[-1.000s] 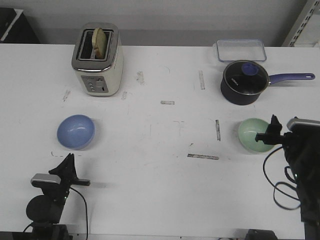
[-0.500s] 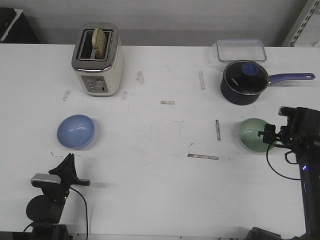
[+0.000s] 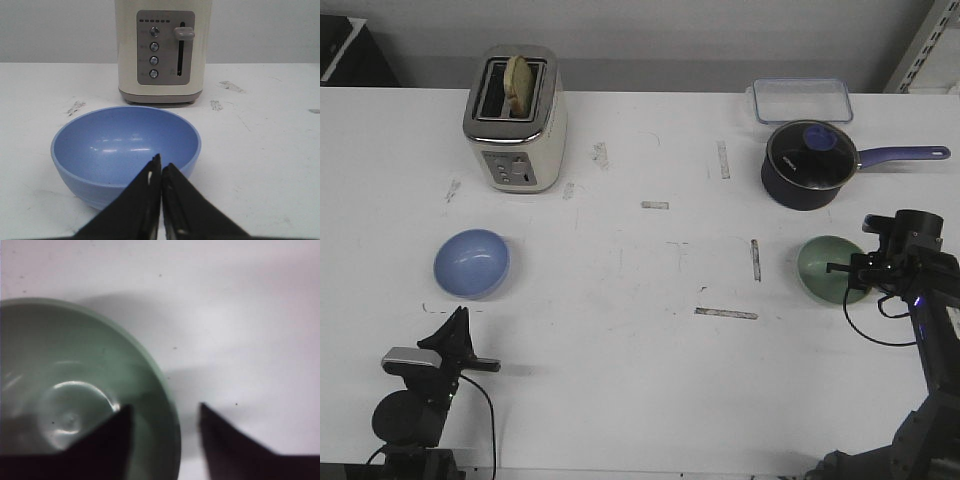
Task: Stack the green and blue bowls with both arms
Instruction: 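Move the right gripper forward and grasp the rim of the pale green bowl, then drag the green bowl with the right gripper toward the table center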
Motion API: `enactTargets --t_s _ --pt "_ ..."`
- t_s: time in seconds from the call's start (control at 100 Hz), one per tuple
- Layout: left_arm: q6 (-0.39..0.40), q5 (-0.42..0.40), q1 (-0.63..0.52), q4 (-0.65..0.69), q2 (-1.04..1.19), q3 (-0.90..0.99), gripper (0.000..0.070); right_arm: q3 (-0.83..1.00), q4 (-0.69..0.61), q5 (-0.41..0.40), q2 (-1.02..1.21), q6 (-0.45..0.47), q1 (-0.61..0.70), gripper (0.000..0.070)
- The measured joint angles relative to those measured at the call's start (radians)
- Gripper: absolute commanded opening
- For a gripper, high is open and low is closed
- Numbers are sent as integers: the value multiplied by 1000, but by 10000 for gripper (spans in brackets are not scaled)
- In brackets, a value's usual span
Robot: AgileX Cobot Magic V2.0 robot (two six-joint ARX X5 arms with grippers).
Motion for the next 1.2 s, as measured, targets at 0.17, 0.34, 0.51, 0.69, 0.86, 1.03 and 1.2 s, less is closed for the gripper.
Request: enactTargets --t_s 0.17,0.34,0.51,0.69,0.86,1.03,1.2 --pt "0 0 0 0 0 0 2 0 5 -10 -2 0 -1 0" --pt "0 0 0 0 0 0 2 0 -1 -33 -42 0 2 0" --pt "0 0 0 0 0 0 2 26 -40 -92 -157 3 43 0" --pt "0 0 0 30 0 0 2 108 -43 -176 -281 43 208 0" --pt "0 0 0 29 0 0 2 138 -26 -176 -288 113 465 0" --pt "0 0 0 29 0 0 2 138 -5 -175 -224 155 715 0" --pt "0 0 0 29 0 0 2 138 -8 -175 -95 164 874 0"
